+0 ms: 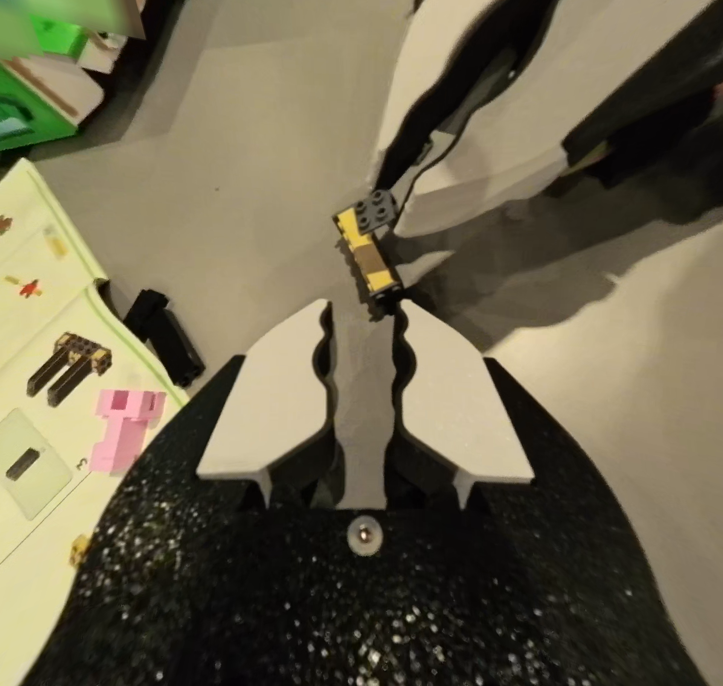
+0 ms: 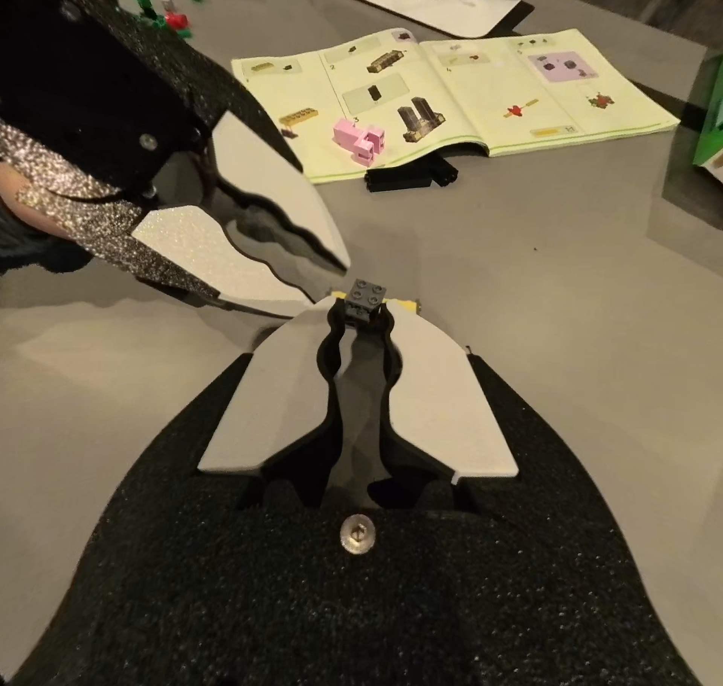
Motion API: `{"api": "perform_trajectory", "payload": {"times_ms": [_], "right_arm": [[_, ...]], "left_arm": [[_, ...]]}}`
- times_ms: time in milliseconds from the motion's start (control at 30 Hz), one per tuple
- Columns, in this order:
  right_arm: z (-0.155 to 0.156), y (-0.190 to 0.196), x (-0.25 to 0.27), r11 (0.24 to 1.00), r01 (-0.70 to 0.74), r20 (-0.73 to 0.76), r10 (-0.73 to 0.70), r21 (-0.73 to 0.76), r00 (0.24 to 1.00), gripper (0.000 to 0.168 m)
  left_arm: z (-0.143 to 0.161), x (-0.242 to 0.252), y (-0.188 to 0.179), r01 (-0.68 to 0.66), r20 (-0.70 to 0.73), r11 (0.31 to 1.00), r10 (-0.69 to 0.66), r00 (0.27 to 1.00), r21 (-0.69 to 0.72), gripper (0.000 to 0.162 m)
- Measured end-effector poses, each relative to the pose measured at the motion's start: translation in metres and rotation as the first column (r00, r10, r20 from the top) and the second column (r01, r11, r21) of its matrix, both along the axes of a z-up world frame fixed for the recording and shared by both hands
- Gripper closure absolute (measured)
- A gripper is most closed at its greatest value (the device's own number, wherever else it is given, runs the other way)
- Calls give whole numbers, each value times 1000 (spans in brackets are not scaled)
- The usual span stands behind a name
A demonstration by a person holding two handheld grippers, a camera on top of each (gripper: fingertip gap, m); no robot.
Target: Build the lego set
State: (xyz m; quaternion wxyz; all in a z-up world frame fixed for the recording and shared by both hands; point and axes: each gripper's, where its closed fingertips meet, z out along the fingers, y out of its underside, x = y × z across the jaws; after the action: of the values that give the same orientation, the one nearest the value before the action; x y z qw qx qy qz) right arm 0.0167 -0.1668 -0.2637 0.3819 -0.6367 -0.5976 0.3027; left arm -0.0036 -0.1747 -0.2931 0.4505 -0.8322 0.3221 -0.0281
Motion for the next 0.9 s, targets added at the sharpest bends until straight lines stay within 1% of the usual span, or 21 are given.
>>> {"api": "perform_trajectory", "payload": {"times_ms": [33,100,167,233,333,500,633,767,867,900], "right_arm": [[0,2,2,1000,3,-1,-3,17,1000,152],[-2,2,3,999,-28,11,27,33,1000,152],[-6,2,3,999,-43,26,43,2,999,152],[-9,1,2,998,-51,26,52,-44,998,152],[-6,2,0,997,-52,6,52,-59,999,152],[-9,5,-1,998,-53,31,54,-34,998,152],[-8,5,-4,998,-55,21,56,-44,998,152],[-12,4,-6,998,-57,50,58,-24,997,151],[-14,4,-7,998,-56,66,56,8,996,151],[-14,4,-7,998,-56,70,56,11,996,151]], "left_arm": [[1,-1,2,-20,3,1000,20,1000,4,126],[0,3,2,-35,23,999,35,999,-20,119],[-2,7,1,-39,42,998,41,998,-46,119],[-2,6,3,-65,41,997,67,997,-48,125],[-2,4,4,-88,33,995,89,995,-45,133],[-2,4,7,-97,32,994,98,995,-42,131],[-4,6,7,-87,49,994,90,995,-64,130],[-5,7,7,-77,64,993,82,995,-86,134],[-5,6,7,-84,56,993,89,995,-82,144],[-5,6,7,-85,54,993,89,995,-82,144]]}}
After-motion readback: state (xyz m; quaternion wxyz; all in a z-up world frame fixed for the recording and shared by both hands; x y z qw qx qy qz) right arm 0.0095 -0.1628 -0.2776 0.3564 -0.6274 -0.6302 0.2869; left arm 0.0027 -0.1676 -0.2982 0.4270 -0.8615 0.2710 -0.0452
